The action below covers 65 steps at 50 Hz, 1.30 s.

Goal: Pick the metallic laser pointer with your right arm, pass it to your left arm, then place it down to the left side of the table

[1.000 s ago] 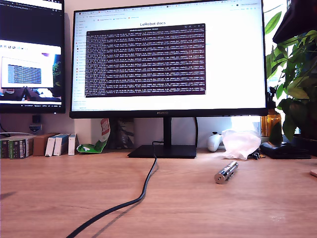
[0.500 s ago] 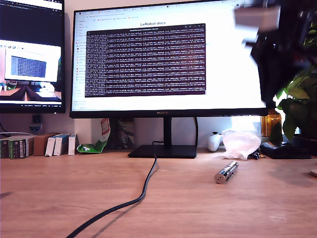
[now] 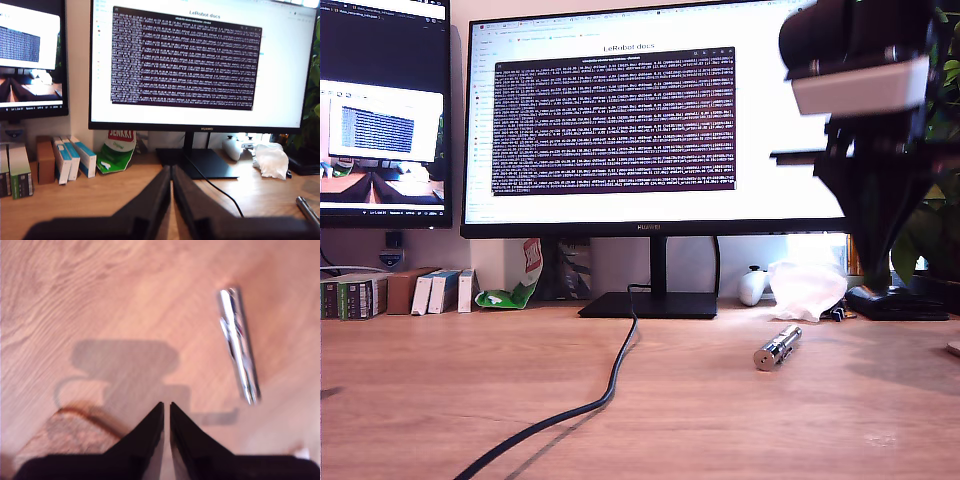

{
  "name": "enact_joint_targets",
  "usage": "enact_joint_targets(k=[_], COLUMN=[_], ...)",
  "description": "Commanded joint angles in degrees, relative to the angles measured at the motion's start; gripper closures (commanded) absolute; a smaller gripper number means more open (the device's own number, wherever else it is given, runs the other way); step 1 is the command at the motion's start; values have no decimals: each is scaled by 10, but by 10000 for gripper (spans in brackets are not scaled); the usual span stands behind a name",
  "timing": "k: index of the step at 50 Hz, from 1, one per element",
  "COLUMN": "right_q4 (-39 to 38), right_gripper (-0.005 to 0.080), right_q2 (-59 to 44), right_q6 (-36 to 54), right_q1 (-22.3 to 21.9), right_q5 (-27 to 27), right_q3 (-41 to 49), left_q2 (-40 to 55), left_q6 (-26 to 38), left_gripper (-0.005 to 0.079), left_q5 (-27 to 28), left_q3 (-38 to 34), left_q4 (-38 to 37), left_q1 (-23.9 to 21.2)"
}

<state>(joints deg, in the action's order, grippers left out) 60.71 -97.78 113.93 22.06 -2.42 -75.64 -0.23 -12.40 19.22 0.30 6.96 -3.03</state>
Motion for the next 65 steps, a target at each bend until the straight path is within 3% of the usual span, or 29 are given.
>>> enact_joint_targets(k=[1, 10, 20, 65], right_q4=[2, -7, -20, -16], right_gripper=[669, 426, 335, 329], right_q2=[-12, -32, -52, -167], right_q6=[6, 19, 14, 16], right_q1=[8, 8, 8, 19], right_q5=[13, 82, 153, 175], right_q3=[-3, -14, -47, -78], left_q2=[-5, -5, -5, -5], left_q6=[4, 4, 4, 4], left_gripper=[762, 762, 762, 762], left_q5=[0, 0, 0, 0], left_q3=[-18, -18, -18, -18], left_q4=[-2, -2, -2, -27], left_q1=[-1, -1, -1, -1])
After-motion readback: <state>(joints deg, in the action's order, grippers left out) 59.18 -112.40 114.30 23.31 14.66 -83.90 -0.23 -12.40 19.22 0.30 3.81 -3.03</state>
